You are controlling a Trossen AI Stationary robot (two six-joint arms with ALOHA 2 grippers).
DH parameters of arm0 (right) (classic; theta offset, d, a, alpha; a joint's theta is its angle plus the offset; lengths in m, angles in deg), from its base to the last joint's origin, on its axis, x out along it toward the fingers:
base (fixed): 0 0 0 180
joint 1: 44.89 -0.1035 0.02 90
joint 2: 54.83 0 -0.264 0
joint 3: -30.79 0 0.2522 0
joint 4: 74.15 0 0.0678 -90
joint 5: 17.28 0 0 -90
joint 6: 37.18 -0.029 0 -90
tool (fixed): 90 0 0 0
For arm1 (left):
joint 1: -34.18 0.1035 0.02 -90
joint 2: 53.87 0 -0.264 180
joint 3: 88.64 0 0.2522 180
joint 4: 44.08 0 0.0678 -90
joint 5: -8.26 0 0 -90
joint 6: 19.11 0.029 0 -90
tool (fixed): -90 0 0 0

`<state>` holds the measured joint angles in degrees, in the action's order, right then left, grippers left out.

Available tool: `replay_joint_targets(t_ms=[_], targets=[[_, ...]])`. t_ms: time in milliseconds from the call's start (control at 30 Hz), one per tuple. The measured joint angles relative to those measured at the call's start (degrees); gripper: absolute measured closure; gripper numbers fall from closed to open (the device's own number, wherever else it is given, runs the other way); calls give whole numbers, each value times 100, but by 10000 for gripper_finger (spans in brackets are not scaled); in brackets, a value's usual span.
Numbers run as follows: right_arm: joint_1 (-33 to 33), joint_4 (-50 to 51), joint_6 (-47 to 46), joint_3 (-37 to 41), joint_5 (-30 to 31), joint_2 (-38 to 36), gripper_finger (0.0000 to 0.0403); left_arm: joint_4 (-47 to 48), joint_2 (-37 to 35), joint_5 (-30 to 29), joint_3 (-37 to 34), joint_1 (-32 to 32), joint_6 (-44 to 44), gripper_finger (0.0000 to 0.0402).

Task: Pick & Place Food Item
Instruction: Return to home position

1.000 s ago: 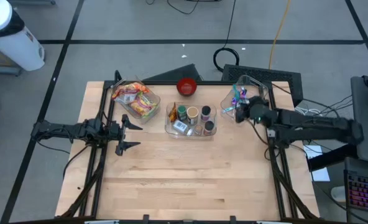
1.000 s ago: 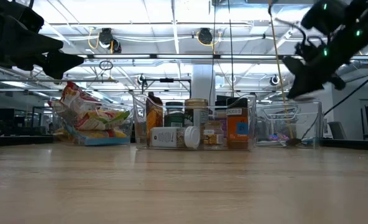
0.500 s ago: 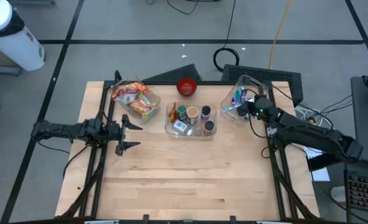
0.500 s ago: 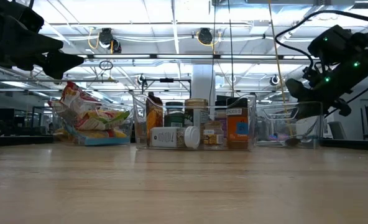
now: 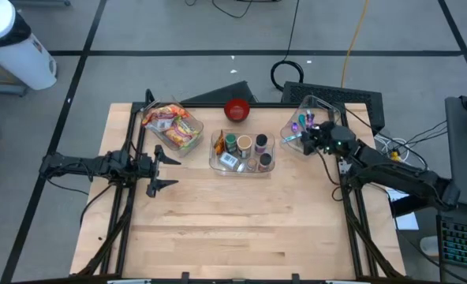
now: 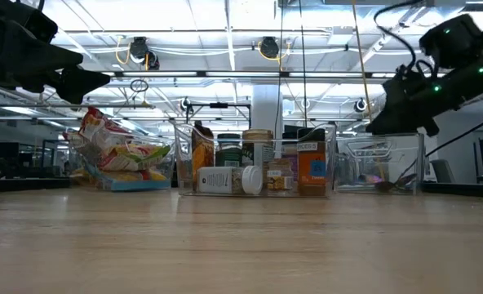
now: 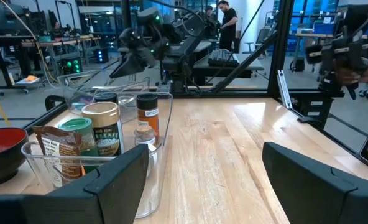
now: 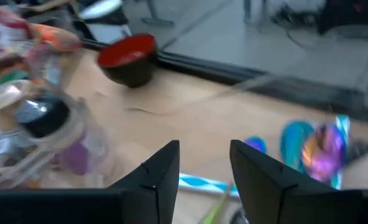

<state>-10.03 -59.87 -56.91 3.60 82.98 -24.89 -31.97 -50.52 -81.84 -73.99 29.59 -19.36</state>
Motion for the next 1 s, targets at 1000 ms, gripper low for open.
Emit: replay_joint_targets(t_ms=[1000], targets=[[-3069, -343, 1764, 1049, -174, -2832, 327, 0, 0, 2, 0, -2, 0, 78]])
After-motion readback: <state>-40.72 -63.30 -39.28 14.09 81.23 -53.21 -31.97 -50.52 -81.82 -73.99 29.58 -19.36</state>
